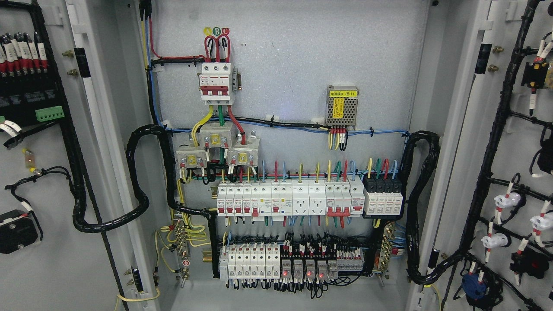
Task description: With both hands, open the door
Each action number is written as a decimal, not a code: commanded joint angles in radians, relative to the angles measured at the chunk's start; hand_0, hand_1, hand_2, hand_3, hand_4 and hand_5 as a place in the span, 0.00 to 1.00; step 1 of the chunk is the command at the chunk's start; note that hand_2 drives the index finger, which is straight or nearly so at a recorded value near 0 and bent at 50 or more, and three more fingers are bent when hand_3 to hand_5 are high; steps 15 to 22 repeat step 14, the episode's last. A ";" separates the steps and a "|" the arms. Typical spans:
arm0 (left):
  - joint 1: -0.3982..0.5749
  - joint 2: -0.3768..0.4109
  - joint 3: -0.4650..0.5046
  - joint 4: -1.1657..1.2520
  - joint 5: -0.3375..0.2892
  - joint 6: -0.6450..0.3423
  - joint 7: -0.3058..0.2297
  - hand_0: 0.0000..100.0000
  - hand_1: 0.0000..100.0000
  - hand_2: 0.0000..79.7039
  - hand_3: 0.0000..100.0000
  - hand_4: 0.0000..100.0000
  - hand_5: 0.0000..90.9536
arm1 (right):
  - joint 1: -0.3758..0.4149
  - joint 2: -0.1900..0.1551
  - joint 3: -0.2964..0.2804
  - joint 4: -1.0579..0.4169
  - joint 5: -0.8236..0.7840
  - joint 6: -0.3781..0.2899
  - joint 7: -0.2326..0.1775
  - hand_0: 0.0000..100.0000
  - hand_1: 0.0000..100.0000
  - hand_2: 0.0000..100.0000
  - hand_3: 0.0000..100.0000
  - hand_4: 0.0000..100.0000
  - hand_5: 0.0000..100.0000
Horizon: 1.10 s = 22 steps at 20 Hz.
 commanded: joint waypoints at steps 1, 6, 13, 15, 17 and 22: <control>-0.009 -0.016 -0.023 0.019 0.000 -0.021 -0.004 0.29 0.00 0.04 0.03 0.03 0.00 | -0.042 0.148 0.081 0.058 0.090 0.027 -0.016 0.22 0.00 0.00 0.00 0.00 0.00; -0.014 -0.012 0.000 0.035 -0.002 -0.026 -0.004 0.29 0.00 0.04 0.03 0.03 0.00 | -0.054 0.164 0.104 0.066 0.105 0.037 -0.024 0.22 0.00 0.00 0.00 0.00 0.00; -0.014 -0.015 0.013 0.042 0.000 -0.024 -0.002 0.29 0.00 0.04 0.03 0.03 0.00 | -0.068 0.182 0.124 0.069 0.130 0.038 -0.033 0.22 0.00 0.00 0.00 0.00 0.00; -0.014 -0.015 0.013 0.042 0.000 -0.024 -0.002 0.29 0.00 0.04 0.03 0.03 0.00 | -0.068 0.182 0.124 0.069 0.130 0.038 -0.033 0.22 0.00 0.00 0.00 0.00 0.00; -0.014 -0.015 0.013 0.042 0.000 -0.024 -0.002 0.29 0.00 0.04 0.03 0.03 0.00 | -0.068 0.182 0.124 0.069 0.130 0.038 -0.033 0.22 0.00 0.00 0.00 0.00 0.00; -0.014 -0.015 0.013 0.042 0.000 -0.024 -0.002 0.29 0.00 0.04 0.03 0.03 0.00 | -0.068 0.182 0.124 0.069 0.130 0.038 -0.033 0.22 0.00 0.00 0.00 0.00 0.00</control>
